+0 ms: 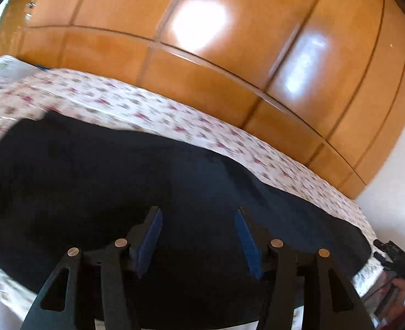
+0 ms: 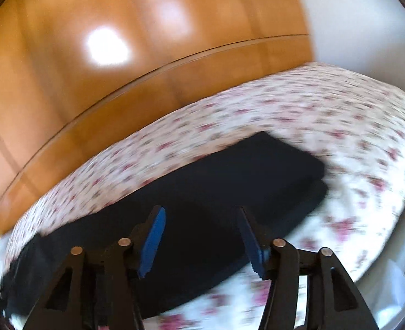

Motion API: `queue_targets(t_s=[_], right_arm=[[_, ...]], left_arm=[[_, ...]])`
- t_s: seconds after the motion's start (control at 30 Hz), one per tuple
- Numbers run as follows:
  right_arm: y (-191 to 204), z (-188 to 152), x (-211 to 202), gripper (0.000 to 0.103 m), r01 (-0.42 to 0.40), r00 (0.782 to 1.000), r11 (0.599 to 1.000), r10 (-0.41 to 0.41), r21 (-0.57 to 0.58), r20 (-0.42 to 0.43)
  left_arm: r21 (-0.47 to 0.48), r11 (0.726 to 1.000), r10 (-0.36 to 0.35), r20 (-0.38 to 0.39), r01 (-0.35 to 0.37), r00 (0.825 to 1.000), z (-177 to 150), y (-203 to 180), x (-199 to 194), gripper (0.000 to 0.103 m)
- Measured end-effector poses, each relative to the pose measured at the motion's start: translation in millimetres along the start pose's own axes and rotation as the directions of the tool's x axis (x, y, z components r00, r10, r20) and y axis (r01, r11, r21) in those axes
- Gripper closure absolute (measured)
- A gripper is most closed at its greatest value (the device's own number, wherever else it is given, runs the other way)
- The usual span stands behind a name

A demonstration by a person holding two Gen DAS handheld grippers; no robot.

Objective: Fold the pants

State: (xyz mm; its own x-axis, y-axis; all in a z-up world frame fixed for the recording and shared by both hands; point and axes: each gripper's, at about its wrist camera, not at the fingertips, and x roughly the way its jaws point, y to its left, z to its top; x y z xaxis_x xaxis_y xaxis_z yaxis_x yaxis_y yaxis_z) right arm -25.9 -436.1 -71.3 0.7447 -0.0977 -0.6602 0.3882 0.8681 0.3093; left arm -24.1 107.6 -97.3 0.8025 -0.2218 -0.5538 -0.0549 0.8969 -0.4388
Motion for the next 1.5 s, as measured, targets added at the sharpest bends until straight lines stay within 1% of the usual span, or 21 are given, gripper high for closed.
queue_targets(t_s=[0.07, 0.13, 0.23, 0.3, 0.37, 0.5, 0.63, 0.73, 0.77, 0.8, 0.93, 1.0, 1.1, 1.17, 1.27, 1.37, 1.5], right_arm=[[-23, 4, 3, 0.042, 0.029, 1.0, 0.997, -0.029, 0.076, -0.005], [-47, 6, 10, 0.042, 0.024, 0.999, 0.987, -0.021, 0.158, -0.025], [-75, 6, 23, 0.042, -0.001, 0.998, 0.961, 0.017, 0.276, -0.054], [-84, 3, 29, 0.042, -0.01, 0.997, 0.944, 0.033, 0.33, -0.065], [-92, 0, 32, 0.042, -0.045, 0.997, 0.923, 0.067, 0.382, -0.045], [-91, 2, 39, 0.042, -0.099, 0.994, 0.921, 0.109, 0.377, -0.007], [-89, 2, 48, 0.042, -0.132, 0.991, 0.904, 0.133, 0.408, 0.025], [-85, 4, 50, 0.052, -0.118, 0.992, 0.905, 0.123, 0.409, 0.015], [-84, 5, 51, 0.062, -0.109, 0.993, 0.907, 0.116, 0.407, 0.007], [-85, 5, 51, 0.07, -0.115, 0.992, 0.903, 0.124, 0.414, 0.005], [-91, 3, 51, 0.074, -0.154, 0.986, 0.874, 0.165, 0.461, 0.017], [-91, 2, 50, 0.075, -0.156, 0.986, 0.87, 0.167, 0.467, 0.018], [-88, 1, 49, 0.075, -0.145, 0.987, 0.879, 0.157, 0.455, 0.012], [-86, 1, 48, 0.075, -0.138, 0.989, 0.886, 0.149, 0.443, 0.009], [-82, 5, 45, 0.079, -0.139, 0.989, 0.893, 0.149, 0.427, 0.01], [-67, 15, 35, 0.082, -0.124, 0.992, 0.924, 0.126, 0.363, 0.017], [-35, 28, 14, 0.083, -0.124, 0.992, 0.957, 0.117, 0.263, 0.043]], left_arm=[[-0.007, 0.999, -0.035, -0.025, 0.034, 0.999, -4, -9, 9, 0.047], [0.0, 0.998, -0.058, -0.053, 0.058, 0.997, -9, -15, 15, 0.047], [0.034, 0.998, -0.056, -0.074, 0.059, 0.996, -17, -20, 17, 0.047], [0.056, 0.997, -0.049, -0.077, 0.053, 0.996, -21, -21, 15, 0.047], [0.068, 0.996, -0.047, -0.08, 0.053, 0.996, -23, -21, 13, 0.047], [0.069, 0.996, -0.044, -0.091, 0.05, 0.995, -24, -18, 18, 0.047], [0.084, 0.995, -0.037, -0.094, 0.045, 0.995, -25, -19, 20, 0.047], [0.085, 0.995, -0.038, -0.099, 0.047, 0.994, -25, -19, 20, 0.047], [0.081, 0.996, -0.04, -0.1, 0.049, 0.994, -25, -18, 20, 0.047], [0.077, 0.996, -0.042, -0.1, 0.05, 0.994, -25, -18, 19, 0.047], [0.067, 0.996, -0.044, -0.102, 0.051, 0.994, -23, -18, 19, 0.047], [0.065, 0.997, -0.039, -0.106, 0.046, 0.994, -21, -18, 18, 0.047], [0.066, 0.998, 0.007, -0.113, 0.001, 0.994, -16, -17, 19, 0.047], [0.046, 0.998, 0.039, -0.121, -0.034, 0.992, -11, -13, 19, 0.047], [0.005, 0.998, 0.063, -0.131, -0.063, 0.989, -7, -6, 17, 0.047], [-0.008, 0.995, 0.096, -0.136, -0.098, 0.986, -4, -2, 14, 0.047], [0.0, 0.994, 0.112, -0.143, -0.113, 0.983, -2, 1, 15, 0.047]])
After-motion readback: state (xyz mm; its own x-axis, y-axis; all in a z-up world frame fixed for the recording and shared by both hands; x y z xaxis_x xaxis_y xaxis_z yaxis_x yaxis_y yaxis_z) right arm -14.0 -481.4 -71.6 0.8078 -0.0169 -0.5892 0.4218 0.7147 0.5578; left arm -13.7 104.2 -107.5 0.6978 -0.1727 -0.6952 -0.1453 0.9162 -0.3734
